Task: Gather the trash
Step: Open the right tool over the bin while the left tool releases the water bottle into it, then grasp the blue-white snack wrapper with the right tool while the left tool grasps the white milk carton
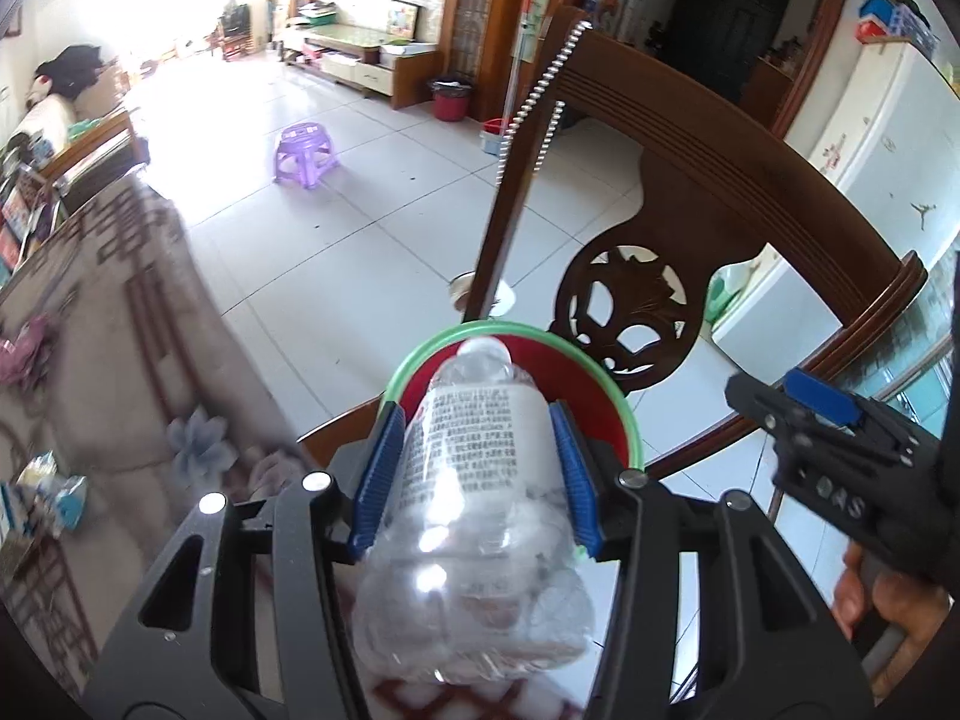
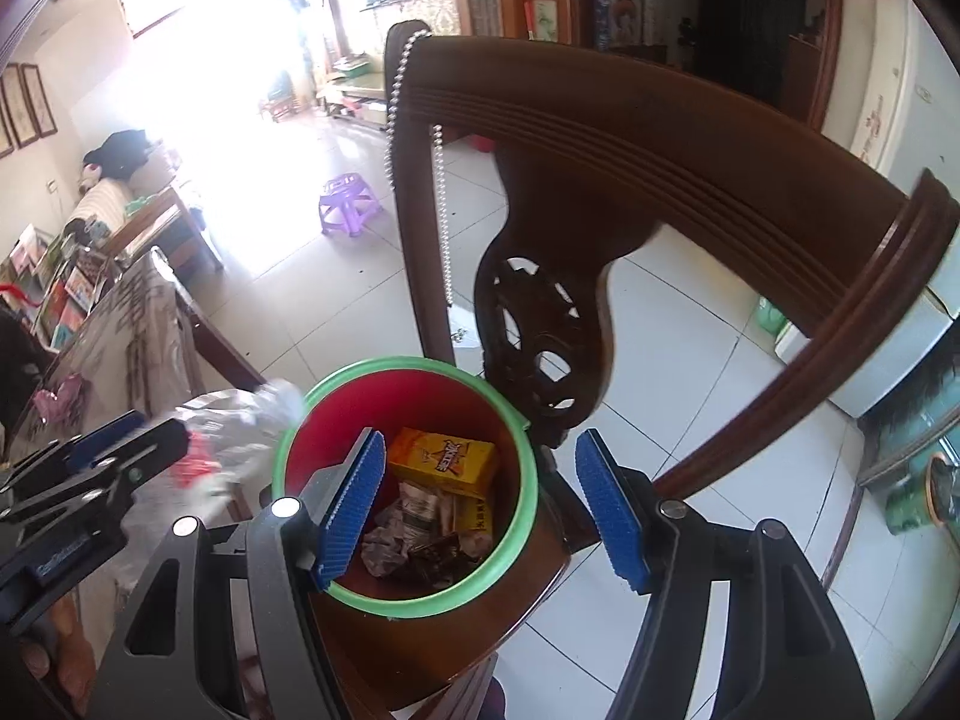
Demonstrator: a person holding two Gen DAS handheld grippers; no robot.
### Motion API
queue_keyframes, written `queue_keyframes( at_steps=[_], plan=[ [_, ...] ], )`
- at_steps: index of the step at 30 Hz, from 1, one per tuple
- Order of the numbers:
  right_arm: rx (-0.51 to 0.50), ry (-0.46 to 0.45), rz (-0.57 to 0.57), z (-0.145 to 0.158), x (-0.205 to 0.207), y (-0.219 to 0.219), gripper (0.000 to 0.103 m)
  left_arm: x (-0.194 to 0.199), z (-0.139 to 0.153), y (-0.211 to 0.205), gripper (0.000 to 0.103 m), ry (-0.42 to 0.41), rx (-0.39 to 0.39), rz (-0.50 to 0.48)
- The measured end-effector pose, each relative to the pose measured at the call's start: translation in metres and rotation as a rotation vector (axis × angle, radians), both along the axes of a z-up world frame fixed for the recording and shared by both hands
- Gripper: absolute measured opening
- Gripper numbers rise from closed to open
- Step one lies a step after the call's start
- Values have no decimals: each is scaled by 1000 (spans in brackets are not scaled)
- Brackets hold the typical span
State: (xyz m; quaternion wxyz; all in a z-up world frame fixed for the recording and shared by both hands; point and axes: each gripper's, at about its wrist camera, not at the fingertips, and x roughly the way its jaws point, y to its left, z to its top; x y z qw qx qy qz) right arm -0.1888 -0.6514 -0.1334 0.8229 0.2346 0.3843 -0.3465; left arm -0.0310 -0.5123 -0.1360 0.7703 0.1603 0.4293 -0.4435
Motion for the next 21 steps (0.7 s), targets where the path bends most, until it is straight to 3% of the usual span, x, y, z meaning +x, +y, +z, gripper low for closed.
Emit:
queue_keyframes(
  at_steps=[2, 9, 14, 21],
  plan=[
    [-17, -4, -6, 5, -3, 3, 63, 0, 1, -9, 67, 0, 2, -10],
    [-5, -9, 67, 6, 24, 26, 63, 3, 22, 42, 72, -14, -76, 65],
    [8, -8, 194, 7, 67, 65, 63, 21, 18, 124, 74, 20, -68, 256],
    [52, 26, 436, -1, 133, 154, 63, 52, 8, 237, 75, 47, -31, 515]
  ],
)
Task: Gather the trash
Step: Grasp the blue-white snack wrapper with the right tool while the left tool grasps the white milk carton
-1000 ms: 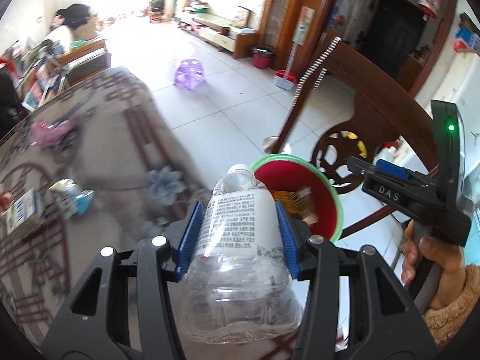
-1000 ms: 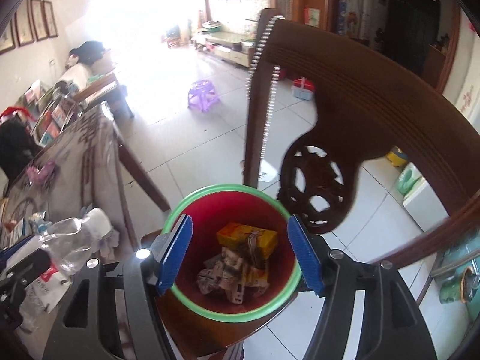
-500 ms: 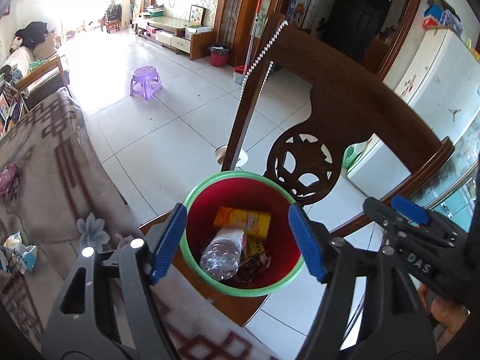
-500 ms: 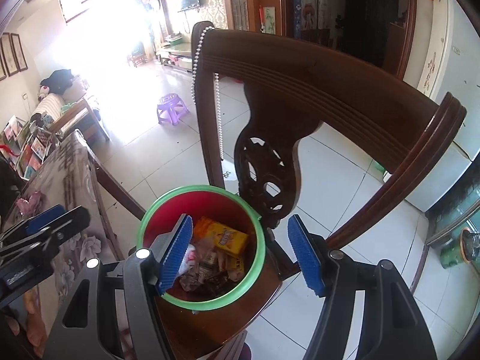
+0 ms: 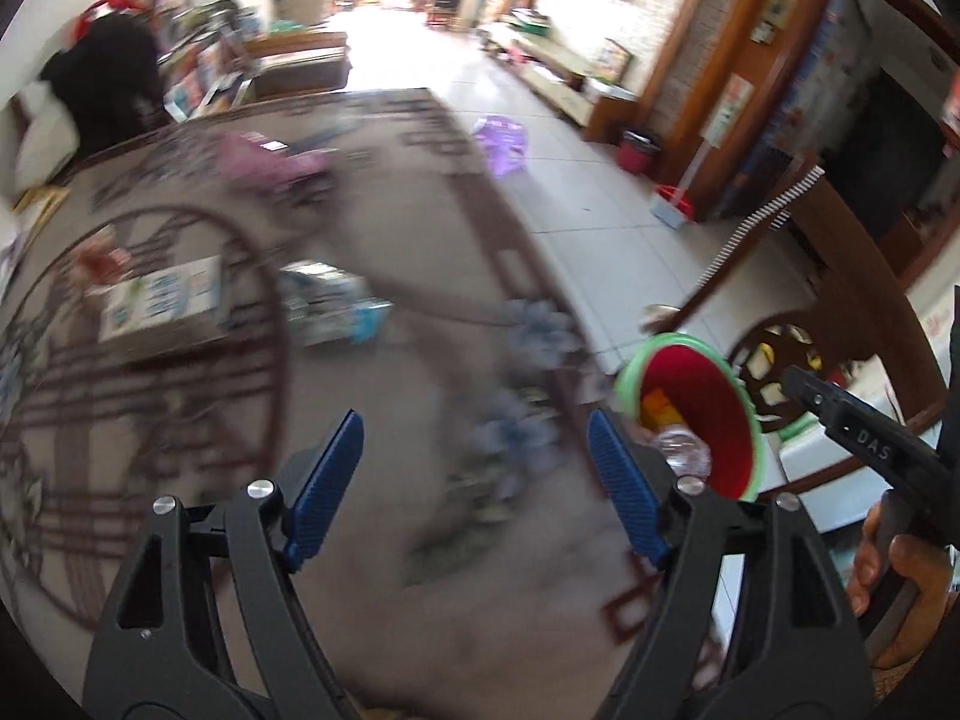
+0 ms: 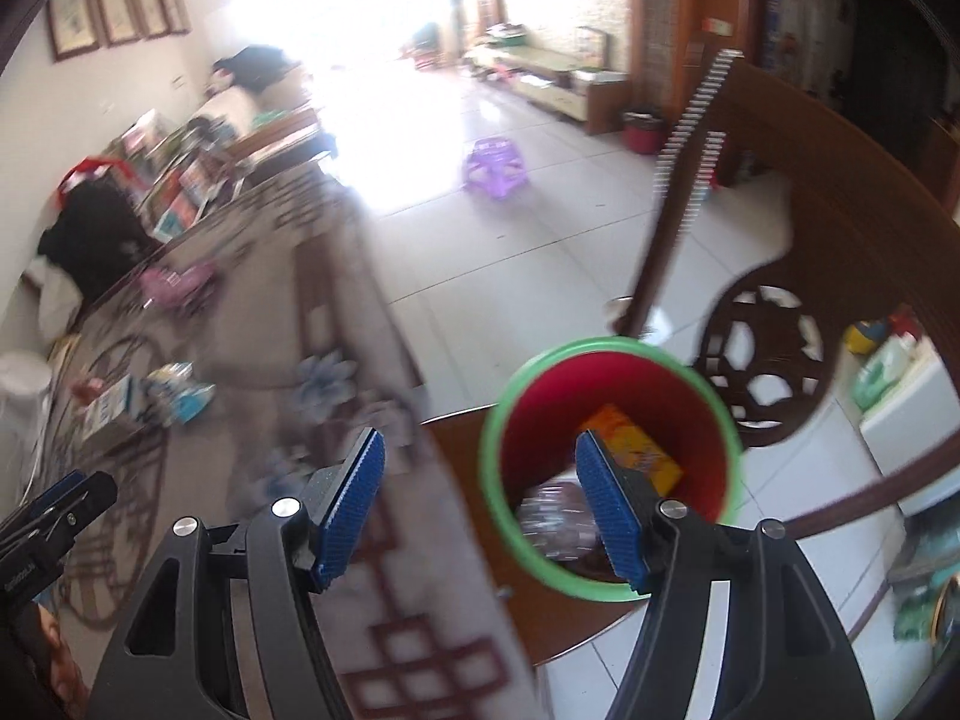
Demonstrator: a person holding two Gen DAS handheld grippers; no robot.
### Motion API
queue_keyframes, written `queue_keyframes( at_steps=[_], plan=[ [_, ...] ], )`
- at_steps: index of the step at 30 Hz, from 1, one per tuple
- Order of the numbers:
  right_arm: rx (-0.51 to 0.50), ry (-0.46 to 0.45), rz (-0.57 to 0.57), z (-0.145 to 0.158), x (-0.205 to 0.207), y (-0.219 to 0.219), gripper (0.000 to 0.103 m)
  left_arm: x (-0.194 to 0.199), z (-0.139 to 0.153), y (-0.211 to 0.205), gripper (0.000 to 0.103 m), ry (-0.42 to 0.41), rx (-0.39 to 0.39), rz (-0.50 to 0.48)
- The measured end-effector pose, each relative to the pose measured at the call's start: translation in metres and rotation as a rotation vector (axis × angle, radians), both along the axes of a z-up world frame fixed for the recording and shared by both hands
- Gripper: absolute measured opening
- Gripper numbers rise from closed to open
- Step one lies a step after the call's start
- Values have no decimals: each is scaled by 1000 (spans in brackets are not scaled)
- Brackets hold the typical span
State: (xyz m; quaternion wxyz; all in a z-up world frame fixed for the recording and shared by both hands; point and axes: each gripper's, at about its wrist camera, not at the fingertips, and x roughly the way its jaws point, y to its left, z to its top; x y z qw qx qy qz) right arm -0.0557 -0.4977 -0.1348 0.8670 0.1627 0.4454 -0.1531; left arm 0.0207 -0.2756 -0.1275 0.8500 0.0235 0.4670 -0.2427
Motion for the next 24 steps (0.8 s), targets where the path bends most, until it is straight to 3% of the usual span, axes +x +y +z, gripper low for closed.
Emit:
queue_keyframes(
  at_steps=[9, 15, 20, 21, 23, 24],
  plan=[
    [74, 75, 293, -22, 95, 110, 64, 22, -10, 114, 81, -41, 116, 102],
    [32, 115, 407, -40, 181, 156, 64, 49, -26, 178, 81, 14, 99, 186],
    [4, 204, 498, -65, 224, 182, 64, 72, -29, 190, 82, -19, 111, 114],
    [1, 217, 506, -68, 227, 183, 62, 78, -28, 188, 82, -53, 133, 76],
    [-2, 241, 519, -74, 233, 185, 46, 93, -26, 181, 85, -112, 167, -12],
    [12, 250, 528, -77, 235, 185, 30, 100, -25, 177, 85, -128, 176, -58]
  ],
)
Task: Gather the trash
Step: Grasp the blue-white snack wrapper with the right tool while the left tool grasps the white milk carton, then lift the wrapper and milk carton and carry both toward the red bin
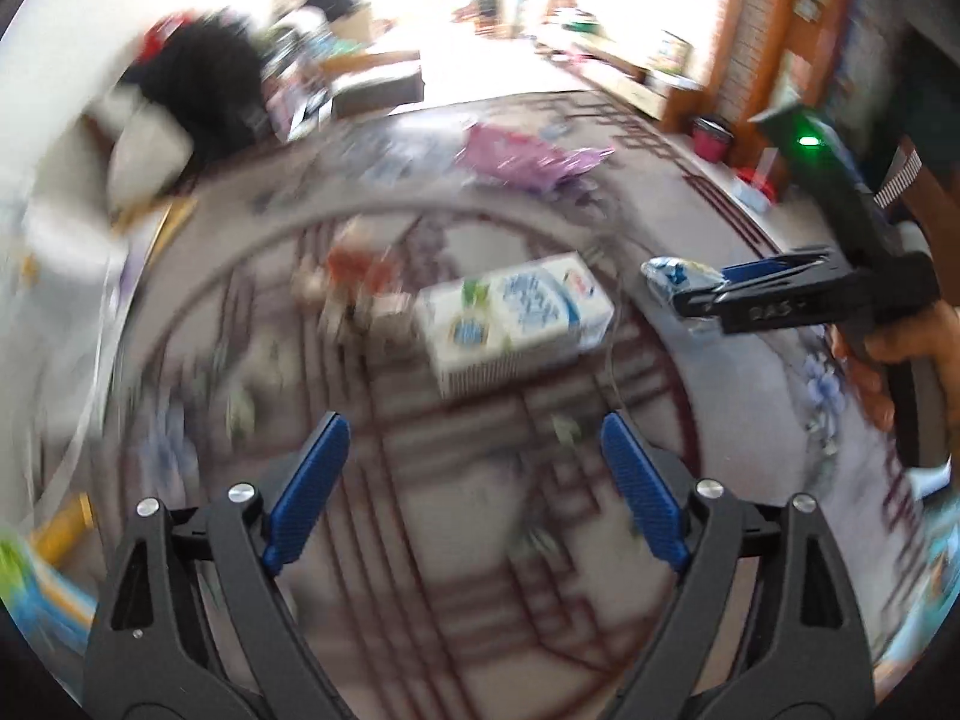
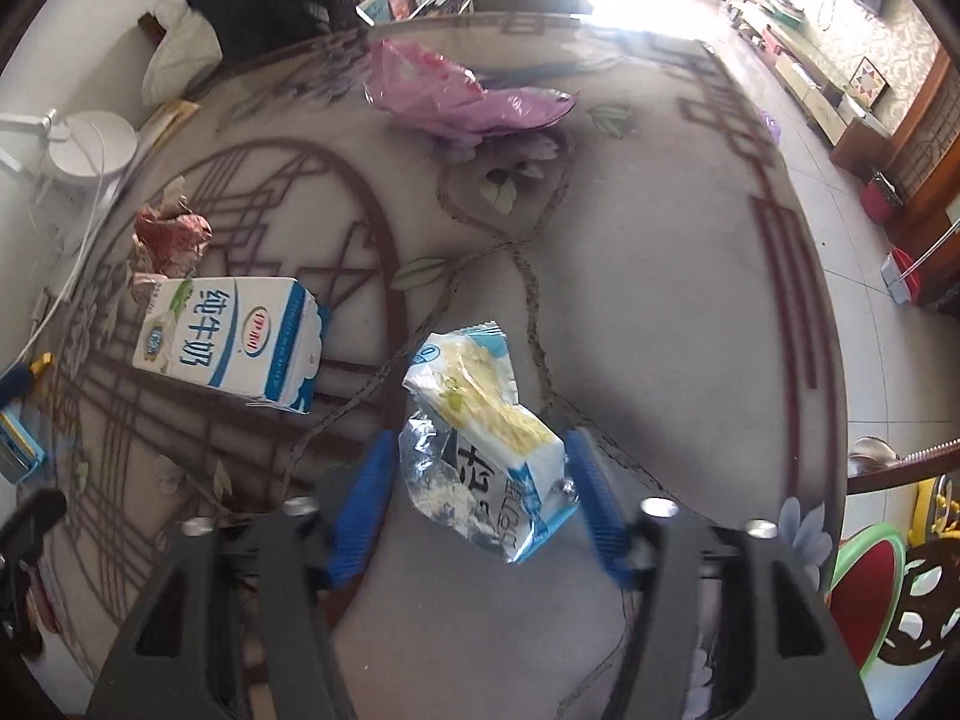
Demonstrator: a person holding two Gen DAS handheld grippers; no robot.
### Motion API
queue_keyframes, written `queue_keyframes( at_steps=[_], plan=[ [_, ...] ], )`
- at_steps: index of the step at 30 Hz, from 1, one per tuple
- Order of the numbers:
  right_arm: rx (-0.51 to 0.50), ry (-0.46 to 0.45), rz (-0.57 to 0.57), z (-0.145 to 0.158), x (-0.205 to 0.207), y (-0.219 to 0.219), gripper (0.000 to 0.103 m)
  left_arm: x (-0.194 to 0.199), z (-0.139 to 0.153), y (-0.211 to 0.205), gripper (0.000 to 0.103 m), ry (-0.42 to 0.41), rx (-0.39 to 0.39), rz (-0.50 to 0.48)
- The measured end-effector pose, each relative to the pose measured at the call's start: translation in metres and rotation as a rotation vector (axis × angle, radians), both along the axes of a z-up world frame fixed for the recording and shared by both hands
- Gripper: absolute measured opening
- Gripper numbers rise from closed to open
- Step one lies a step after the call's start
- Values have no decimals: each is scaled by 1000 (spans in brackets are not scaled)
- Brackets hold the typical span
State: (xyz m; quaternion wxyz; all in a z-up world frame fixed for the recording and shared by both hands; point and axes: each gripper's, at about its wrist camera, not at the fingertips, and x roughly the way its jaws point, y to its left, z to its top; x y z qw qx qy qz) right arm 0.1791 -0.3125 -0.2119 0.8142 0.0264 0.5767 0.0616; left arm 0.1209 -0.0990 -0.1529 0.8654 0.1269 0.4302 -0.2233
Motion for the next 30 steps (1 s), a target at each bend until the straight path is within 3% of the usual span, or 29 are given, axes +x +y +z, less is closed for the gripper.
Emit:
queue_keyframes(
  at_steps=[1, 3, 8, 14, 19, 21, 24, 30],
  plan=[
    [17, 7, 1, -1, 1, -1, 16, 6, 1, -5, 87, -9, 10, -44],
    [59, 5, -20, 1, -2, -7, 15, 23, 1, -19, 91, -21, 38, -163],
    [107, -23, -59, 14, -23, -16, 12, 58, -15, -58, 91, -60, 212, -439],
    [140, -36, -67, 30, -39, -17, 13, 80, -41, -78, 92, 39, 263, -573],
    [70, -87, -58, 50, -50, -8, 13, 87, -53, -84, 91, 77, 252, -558],
    [43, -115, -56, 59, -55, -5, 13, 86, -51, -84, 74, 98, 209, -544],
    [23, -146, -53, 69, -61, -4, 13, 81, -47, -81, 62, 103, 167, -484],
    [-8, -199, -41, 90, -84, 4, 13, 74, -35, -55, 56, 178, -39, -265]
  ],
)
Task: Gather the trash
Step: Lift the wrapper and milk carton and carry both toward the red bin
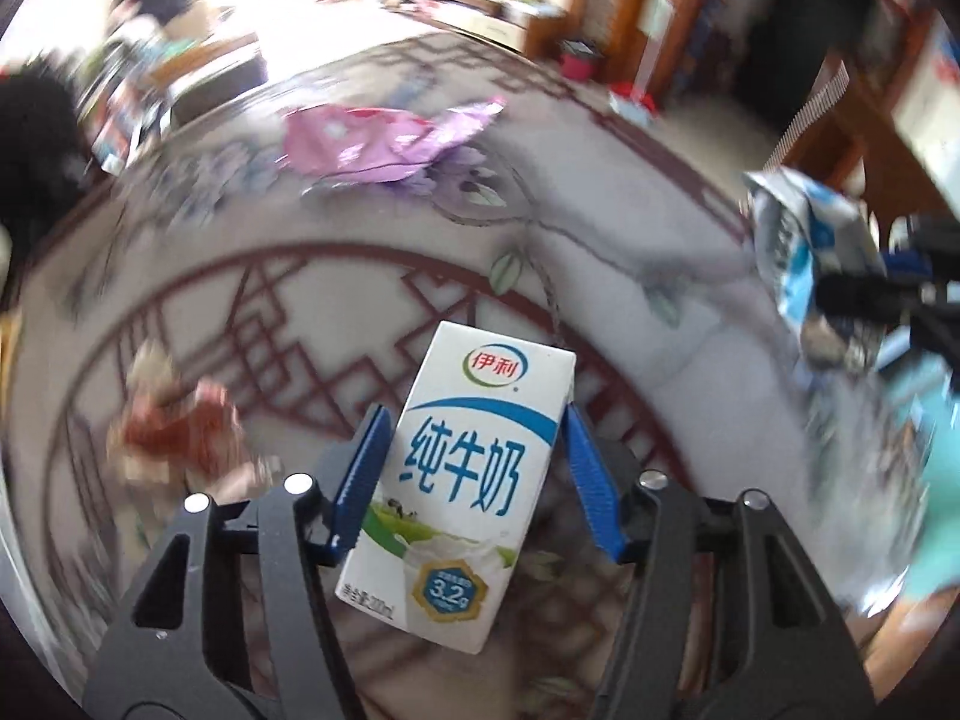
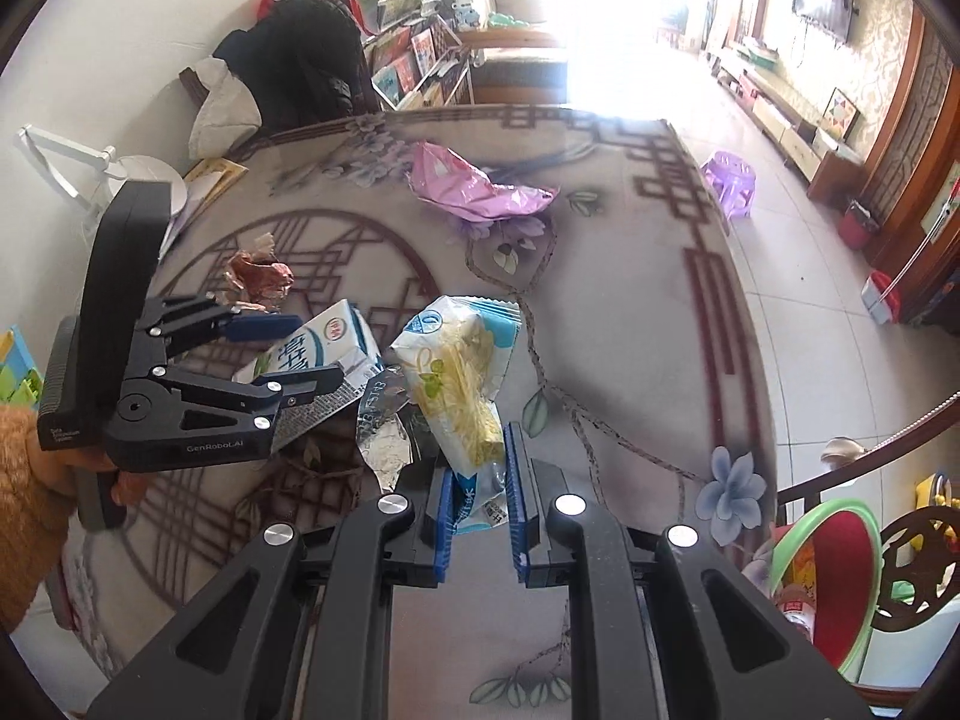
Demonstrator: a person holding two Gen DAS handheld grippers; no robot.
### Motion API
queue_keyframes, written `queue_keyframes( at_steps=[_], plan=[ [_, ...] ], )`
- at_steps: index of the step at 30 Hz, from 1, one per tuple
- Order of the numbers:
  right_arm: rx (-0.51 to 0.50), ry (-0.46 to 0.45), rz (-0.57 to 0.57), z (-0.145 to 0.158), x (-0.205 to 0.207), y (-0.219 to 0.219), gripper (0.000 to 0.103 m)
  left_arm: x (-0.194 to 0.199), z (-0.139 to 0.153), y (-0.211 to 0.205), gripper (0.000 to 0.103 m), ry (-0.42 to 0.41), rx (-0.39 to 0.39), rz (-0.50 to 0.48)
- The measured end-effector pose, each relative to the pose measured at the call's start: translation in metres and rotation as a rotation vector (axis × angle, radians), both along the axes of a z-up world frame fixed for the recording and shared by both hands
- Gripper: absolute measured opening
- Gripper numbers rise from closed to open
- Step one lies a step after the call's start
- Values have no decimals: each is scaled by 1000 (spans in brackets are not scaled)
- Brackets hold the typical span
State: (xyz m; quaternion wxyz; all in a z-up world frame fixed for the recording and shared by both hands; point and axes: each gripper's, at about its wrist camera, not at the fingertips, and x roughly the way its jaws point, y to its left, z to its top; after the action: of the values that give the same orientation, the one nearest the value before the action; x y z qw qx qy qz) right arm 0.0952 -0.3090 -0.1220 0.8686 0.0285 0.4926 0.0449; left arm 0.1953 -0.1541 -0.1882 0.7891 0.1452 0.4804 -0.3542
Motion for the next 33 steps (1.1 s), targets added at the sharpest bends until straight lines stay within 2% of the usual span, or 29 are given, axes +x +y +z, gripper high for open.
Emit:
queue_keyframes(
  at_steps=[4, 8, 12, 14, 19, 20, 21, 23, 24, 25, 26, 30, 31, 33],
  plan=[
    [-17, -17, 6, 8, -19, 7, 13, -22, 12, 21, 55, 43, -82, 170],
    [-12, -13, -7, 6, -43, 13, 13, -53, 18, 34, 55, 43, -69, 302],
    [13, 49, -28, -12, -65, 20, 13, -79, 14, 49, 54, 88, -38, 440],
    [27, 85, -42, -25, -75, 22, 13, -93, 12, 56, 54, 100, -23, 479],
    [49, 181, -61, -61, -90, 29, 13, -114, 2, 61, 56, 120, 15, 481],
    [46, 192, -62, -66, -92, 29, 14, -117, 0, 62, 63, 128, 9, 486],
    [41, 203, -66, -70, -95, 30, 17, -118, -1, 63, 71, 122, 9, 492],
    [41, 211, -79, -76, -101, 29, 25, -122, 0, 62, 73, 100, 16, 497],
    [46, 207, -89, -77, -103, 27, 39, -123, 0, 60, 75, 94, 25, 494],
    [48, 197, -95, -76, -106, 27, 48, -126, -1, 60, 75, 86, 38, 485],
    [44, 188, -97, -77, -106, 27, 49, -129, 0, 59, 75, 81, 46, 478],
    [11, 209, -96, -85, -104, 30, 46, -133, -8, 56, 75, 64, 83, 452],
    [10, 215, -97, -85, -104, 30, 30, -134, -12, 54, 74, 63, 95, 446],
    [41, 208, -105, -83, -108, 30, 15, -135, -17, 54, 55, 83, 99, 437]
  ],
)
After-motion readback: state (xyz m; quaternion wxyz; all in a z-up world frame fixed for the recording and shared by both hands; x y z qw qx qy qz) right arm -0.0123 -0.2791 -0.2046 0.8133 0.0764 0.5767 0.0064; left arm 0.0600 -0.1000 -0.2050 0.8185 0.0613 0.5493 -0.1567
